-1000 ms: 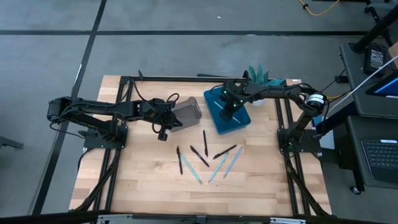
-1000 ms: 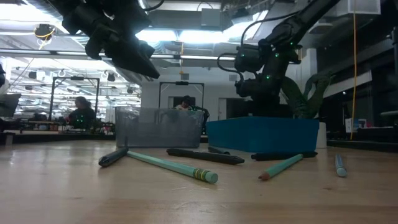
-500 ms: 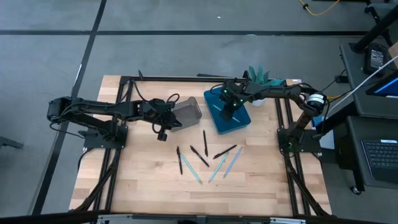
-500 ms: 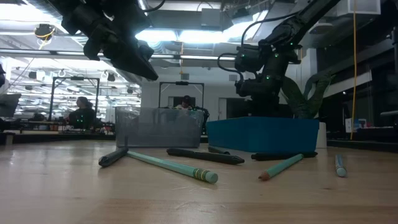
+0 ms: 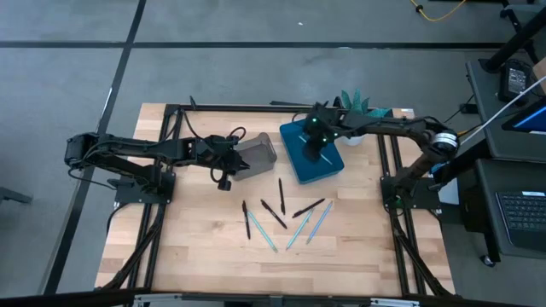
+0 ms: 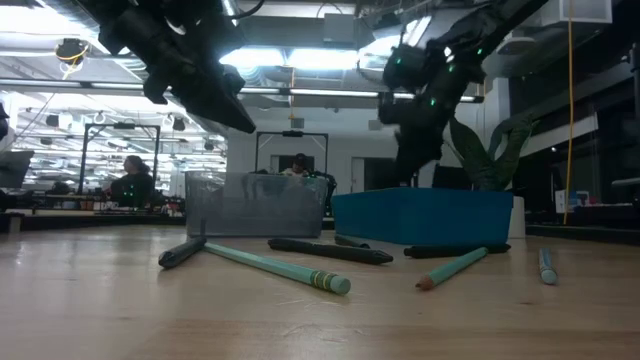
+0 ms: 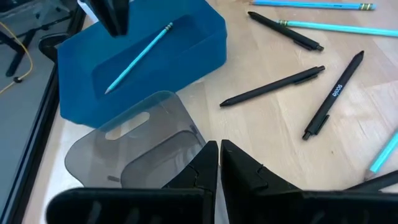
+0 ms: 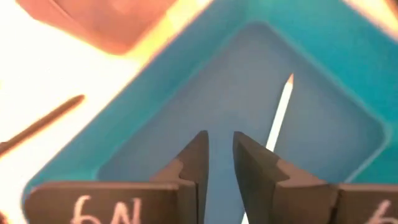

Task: Sort pens & pencils
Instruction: Put the blue pencil into the blue bin

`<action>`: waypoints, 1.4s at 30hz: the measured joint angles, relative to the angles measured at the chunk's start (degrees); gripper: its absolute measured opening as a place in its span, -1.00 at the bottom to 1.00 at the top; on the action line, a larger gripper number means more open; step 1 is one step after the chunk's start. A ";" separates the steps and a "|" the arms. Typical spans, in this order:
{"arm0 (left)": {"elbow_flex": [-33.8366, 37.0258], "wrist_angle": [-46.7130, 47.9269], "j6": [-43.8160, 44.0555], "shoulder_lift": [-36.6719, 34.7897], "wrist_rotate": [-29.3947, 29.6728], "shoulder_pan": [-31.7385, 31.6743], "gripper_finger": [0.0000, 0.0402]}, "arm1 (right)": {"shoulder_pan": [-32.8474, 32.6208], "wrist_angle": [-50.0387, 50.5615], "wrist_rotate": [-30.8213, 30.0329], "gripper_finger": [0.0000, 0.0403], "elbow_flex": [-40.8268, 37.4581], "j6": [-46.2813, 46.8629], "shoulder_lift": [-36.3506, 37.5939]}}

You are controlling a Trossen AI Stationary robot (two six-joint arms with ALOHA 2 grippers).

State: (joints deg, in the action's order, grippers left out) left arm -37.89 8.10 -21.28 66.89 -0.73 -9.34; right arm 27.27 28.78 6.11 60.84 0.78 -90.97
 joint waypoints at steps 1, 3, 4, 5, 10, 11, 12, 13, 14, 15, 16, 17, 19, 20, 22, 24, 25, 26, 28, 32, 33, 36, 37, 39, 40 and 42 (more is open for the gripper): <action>0.00 -0.07 0.13 0.00 0.00 -0.02 -0.93 | -0.02 0.03 0.00 -0.63 0.00 0.00 1.36; 0.00 -0.61 0.38 -0.02 0.02 -0.02 -0.93 | -0.51 0.73 -0.02 -0.63 0.02 0.00 4.20; 0.00 -0.92 0.89 0.00 0.01 -0.01 -0.93 | -0.93 1.17 -0.04 -0.63 0.02 0.00 5.57; 0.00 -1.19 1.51 -0.01 0.00 0.00 -0.93 | -1.33 1.74 -0.04 -0.63 0.02 -0.01 6.91; 0.00 -1.61 4.12 -0.02 0.00 0.04 -0.93 | -5.32 4.66 0.00 -0.63 0.04 -1.10 12.03; 0.00 -1.64 4.62 0.00 -0.08 0.04 -0.93 | -6.30 4.92 -0.01 -0.63 0.04 -1.15 12.68; 0.00 -1.62 5.20 0.00 -0.09 0.04 -0.93 | -7.39 5.21 -0.02 -0.63 0.04 -1.18 13.29; 0.00 -1.64 5.93 -0.01 -0.09 0.10 -0.93 | -8.47 5.56 -0.02 -0.63 0.04 -1.16 13.83; 0.00 -1.68 6.30 -0.02 -0.09 0.15 -0.93 | -9.43 6.09 -0.01 -0.63 0.04 -1.25 14.27; 0.00 -1.68 6.79 -0.02 -0.11 0.15 -0.93 | -10.51 6.67 0.00 -0.63 0.04 -1.36 14.44; 0.00 -1.68 7.30 0.00 -0.14 0.15 -0.93 | -11.50 7.31 0.00 -0.63 0.04 -1.60 14.57; 0.00 -1.68 7.61 0.00 -0.22 0.15 -0.93 | -12.36 8.42 0.00 -0.63 0.04 -2.38 14.64; 0.00 -1.68 7.88 -0.02 -0.24 0.15 -0.93 | -14.22 10.43 0.00 -0.63 0.04 -2.80 14.67; 0.00 -1.68 8.43 -0.01 -0.24 0.15 -0.93 | -15.10 11.12 0.00 -0.63 0.04 -2.65 14.63; 0.00 -1.72 9.90 -0.01 -0.24 0.32 -0.93 | -17.11 12.16 0.00 -0.63 0.04 -2.36 14.34; 0.00 -1.71 11.16 -0.02 -0.22 0.65 -0.93 | -19.46 12.43 0.02 -0.63 0.02 -2.34 14.09; 0.00 -1.73 11.81 -0.02 -0.22 0.91 -0.93 | -20.79 12.24 0.04 -0.63 0.02 -2.34 14.03; 0.00 -1.72 12.21 -0.02 -0.24 1.25 -0.93 | -22.17 12.17 0.04 -0.63 0.02 -2.34 13.93; 0.00 -1.73 13.38 -0.02 -0.24 2.04 -0.93 | -25.17 12.26 -0.06 -0.63 0.02 -2.32 13.80; 0.00 -1.72 15.48 -0.02 -0.24 3.79 -0.93 | -31.48 12.33 -1.75 -0.66 0.02 -0.74 13.78; 0.00 -1.71 16.16 -0.02 -0.24 4.21 -0.93 | -33.03 12.37 -2.30 -0.67 0.02 -0.50 13.78; 0.00 -1.73 18.51 -0.02 -0.24 5.36 -0.93 | -37.43 12.30 -5.08 -0.71 0.02 0.43 13.26; 0.00 -1.73 19.53 -0.02 -0.22 5.71 -0.93 | -38.67 12.34 -6.14 -0.72 0.02 0.46 12.80; 0.00 -1.73 21.10 -0.02 -0.22 6.49 -0.93 | -40.95 12.16 -8.22 -0.72 0.02 0.46 11.46; 0.00 -1.73 21.64 -0.02 -0.22 6.86 -0.93 | -41.89 12.00 -9.28 -0.72 0.02 0.46 10.61; 0.00 -1.73 22.50 -0.02 -0.17 7.67 -0.93 | -43.27 11.88 -10.82 -0.72 0.02 0.52 8.52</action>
State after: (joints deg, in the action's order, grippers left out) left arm -37.89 6.37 1.21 66.87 -0.90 -1.67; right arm -16.01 40.66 -4.71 60.86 1.30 -82.45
